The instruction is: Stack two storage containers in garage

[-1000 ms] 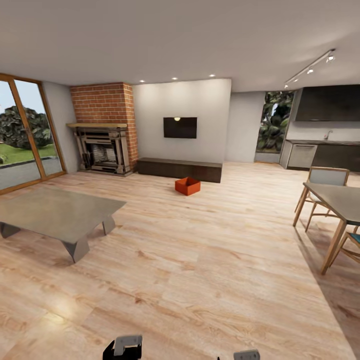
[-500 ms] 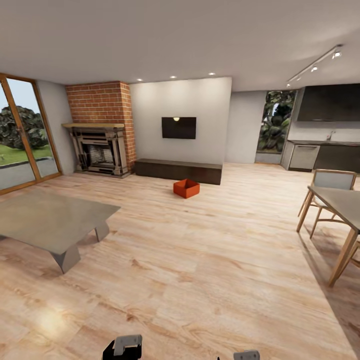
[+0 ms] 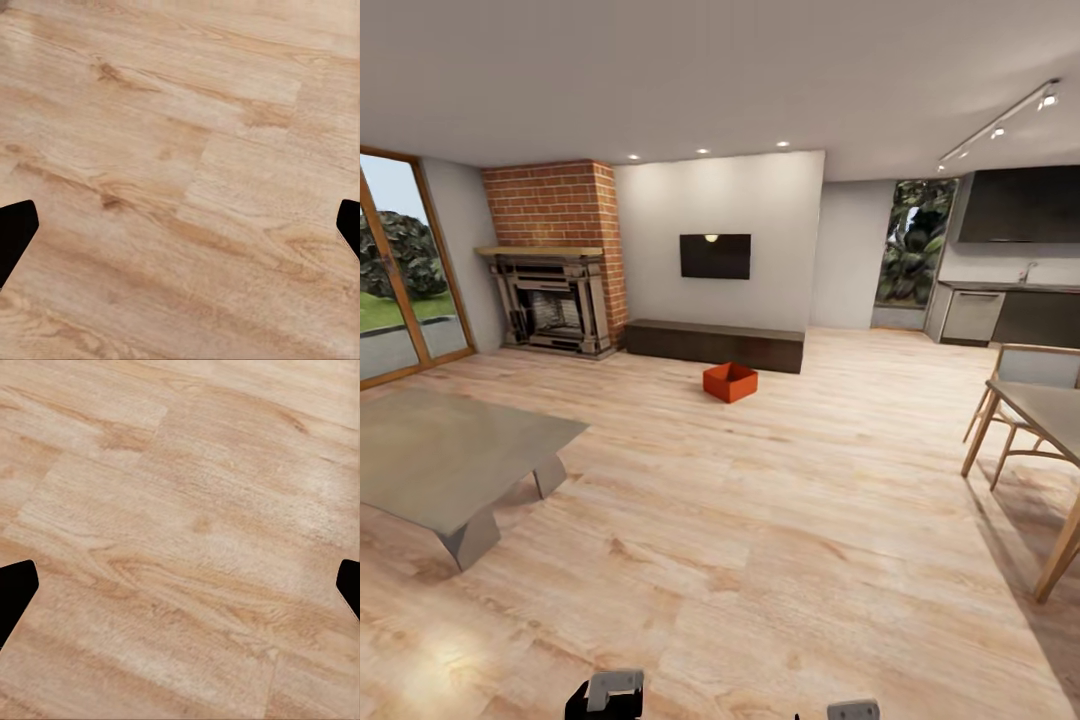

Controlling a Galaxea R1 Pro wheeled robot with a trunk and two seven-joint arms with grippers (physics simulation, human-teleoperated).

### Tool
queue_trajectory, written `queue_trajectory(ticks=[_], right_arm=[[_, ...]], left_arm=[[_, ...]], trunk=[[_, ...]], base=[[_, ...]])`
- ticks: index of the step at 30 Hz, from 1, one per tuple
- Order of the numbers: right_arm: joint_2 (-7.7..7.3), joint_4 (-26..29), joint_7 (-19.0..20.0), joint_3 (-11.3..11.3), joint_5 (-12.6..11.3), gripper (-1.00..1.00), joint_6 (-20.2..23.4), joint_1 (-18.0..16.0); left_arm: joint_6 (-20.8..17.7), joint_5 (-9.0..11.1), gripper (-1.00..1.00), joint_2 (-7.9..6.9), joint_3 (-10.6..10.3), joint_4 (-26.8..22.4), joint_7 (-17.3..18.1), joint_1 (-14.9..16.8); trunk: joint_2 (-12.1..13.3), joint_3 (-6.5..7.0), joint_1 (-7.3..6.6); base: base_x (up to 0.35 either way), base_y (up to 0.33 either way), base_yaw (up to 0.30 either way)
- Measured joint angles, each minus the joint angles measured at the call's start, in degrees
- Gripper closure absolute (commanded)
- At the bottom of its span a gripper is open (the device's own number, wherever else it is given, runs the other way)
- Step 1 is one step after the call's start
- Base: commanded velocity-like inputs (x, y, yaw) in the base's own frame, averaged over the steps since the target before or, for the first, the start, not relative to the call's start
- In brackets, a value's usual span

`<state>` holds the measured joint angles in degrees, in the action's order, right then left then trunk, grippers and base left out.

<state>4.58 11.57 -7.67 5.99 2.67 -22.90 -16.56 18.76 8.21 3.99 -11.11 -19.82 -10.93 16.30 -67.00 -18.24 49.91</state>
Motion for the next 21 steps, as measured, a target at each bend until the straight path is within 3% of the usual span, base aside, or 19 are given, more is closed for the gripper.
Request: queue_trajectory(ticks=[21], right_arm=[[0.0,0.0,0.0,0.0,-0.03,-1.0,0.0,0.0]], left_arm=[[0.0,0.0,-1.0,-0.09,0.0,0.0,0.09,0.0]], trunk=[[0.0,0.0,0.0]], base=[[0.337,-0.089,0.0]])
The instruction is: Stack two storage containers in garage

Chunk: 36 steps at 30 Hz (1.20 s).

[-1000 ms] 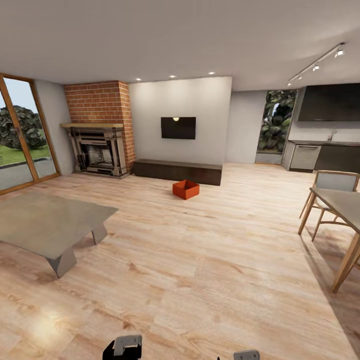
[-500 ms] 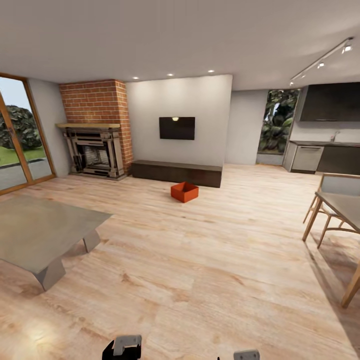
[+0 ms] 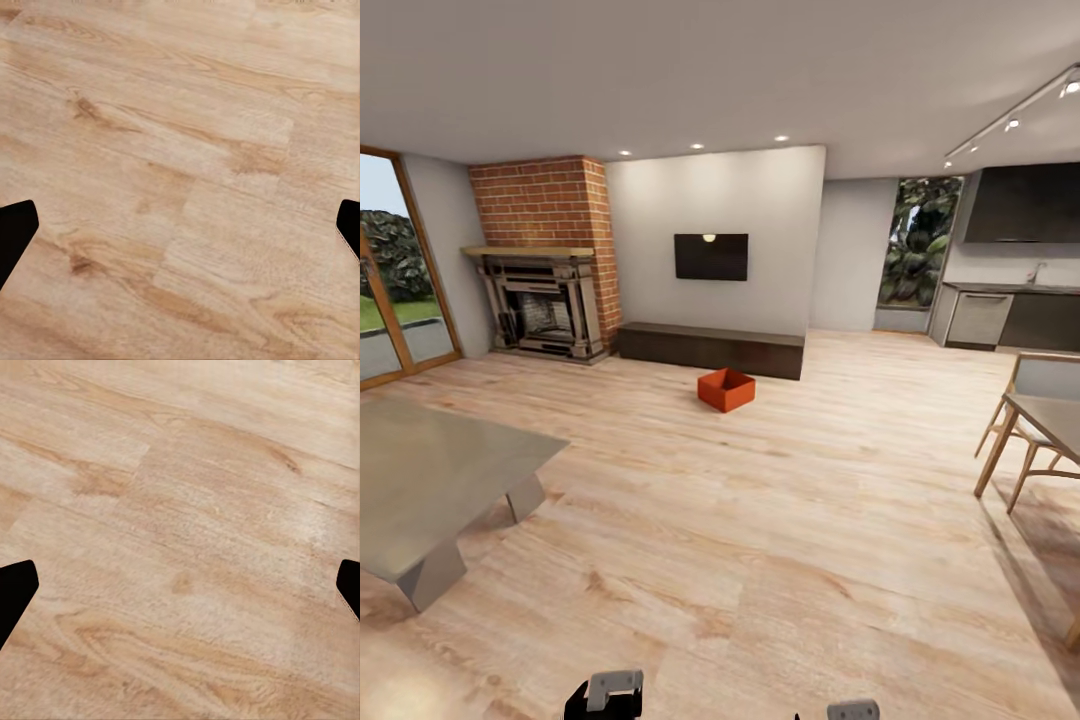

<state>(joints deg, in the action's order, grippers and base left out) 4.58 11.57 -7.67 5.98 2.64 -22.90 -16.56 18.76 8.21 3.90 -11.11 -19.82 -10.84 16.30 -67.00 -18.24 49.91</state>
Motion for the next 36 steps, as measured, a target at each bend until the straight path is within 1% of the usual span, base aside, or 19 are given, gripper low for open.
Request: queue_trajectory(ticks=[36], right_arm=[[0.0,0.0,0.0,-0.02,-0.01,-1.0,0.0,0.0]], left_arm=[[-0.17,0.04,-1.0,-0.16,-0.09,0.09,0.79,0.08]], trunk=[[0.0,0.0,0.0]], base=[[0.337,-0.088,0.0]])
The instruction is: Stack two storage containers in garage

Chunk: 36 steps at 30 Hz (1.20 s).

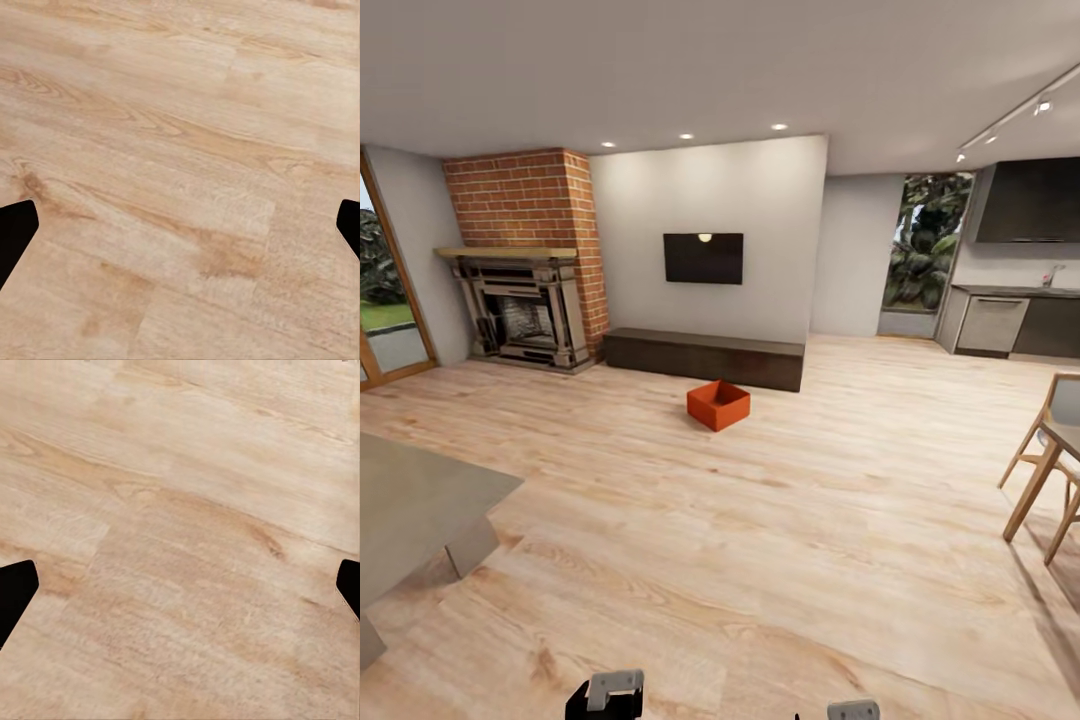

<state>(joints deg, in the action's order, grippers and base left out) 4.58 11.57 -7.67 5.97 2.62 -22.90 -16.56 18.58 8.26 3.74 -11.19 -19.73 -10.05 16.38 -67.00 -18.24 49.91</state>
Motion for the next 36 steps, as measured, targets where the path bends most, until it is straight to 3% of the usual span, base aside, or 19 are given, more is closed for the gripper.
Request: queue_trajectory(ticks=[36], right_arm=[[0.0,0.0,-0.08,-0.27,-0.35,-1.0,0.09,0.0]], left_arm=[[0.09,0.14,-1.0,0.04,0.09,1.14,-0.09,0.09]], trunk=[[0.0,0.0,0.0]], base=[[0.337,-0.076,0.0]])
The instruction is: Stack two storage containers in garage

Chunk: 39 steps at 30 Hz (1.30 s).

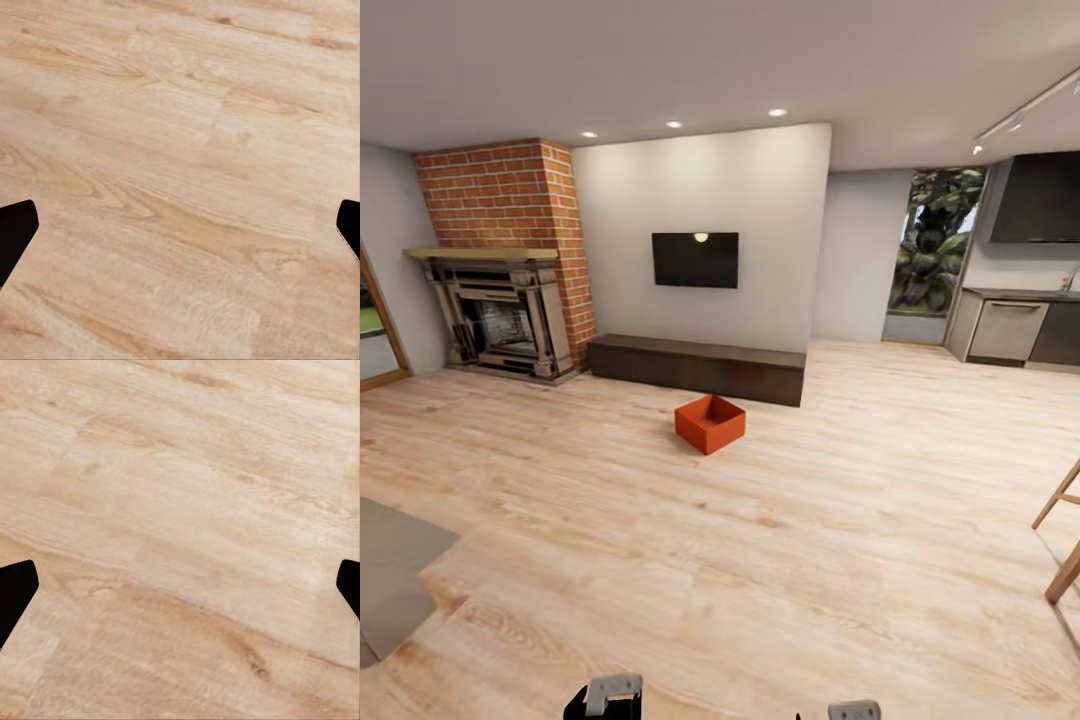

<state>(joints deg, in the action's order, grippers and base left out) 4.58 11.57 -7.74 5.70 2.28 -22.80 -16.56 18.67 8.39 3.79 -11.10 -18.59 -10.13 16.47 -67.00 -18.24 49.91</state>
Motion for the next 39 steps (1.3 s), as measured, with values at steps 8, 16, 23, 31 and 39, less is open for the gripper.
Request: queue_trajectory(ticks=[8,16,23,31,39], right_arm=[[0.0,0.0,-0.01,-0.06,-0.05,-1.0,-0.08,0.0],[0.0,0.0,-0.01,0.0,-0.12,-1.0,0.0,0.0],[0.0,0.0,-0.01,0.0,-0.13,-1.0,0.0,0.0],[0.0,0.01,-0.01,-0.05,-0.13,-1.0,-0.01,0.0],[0.0,0.01,-0.01,-0.09,-0.13,-1.0,-0.08,0.0]], left_arm=[[0.0,0.01,-1.0,0.0,0.0,0.0,0.0,0.0],[0.0,0.0,-1.0,0.0,0.0,0.0,0.0,-0.03],[0.0,0.01,-1.0,0.02,0.0,0.01,0.0,-0.03],[0.0,0.01,-1.0,-0.02,0.0,0.01,-0.01,-0.01],[0.0,0.01,-1.0,-0.01,0.0,0.01,0.0,-0.02]], trunk=[[0.0,0.0,0.0],[0.0,0.0,0.0],[0.01,-0.2,0.0],[0.01,-0.85,0.0],[0.0,-1.54,0.0]], base=[[0.337,-0.072,0.0],[0.337,-0.072,0.0],[0.337,-0.072,-0.02],[0.335,-0.106,-0.07],[0.323,-0.179,-0.079]])
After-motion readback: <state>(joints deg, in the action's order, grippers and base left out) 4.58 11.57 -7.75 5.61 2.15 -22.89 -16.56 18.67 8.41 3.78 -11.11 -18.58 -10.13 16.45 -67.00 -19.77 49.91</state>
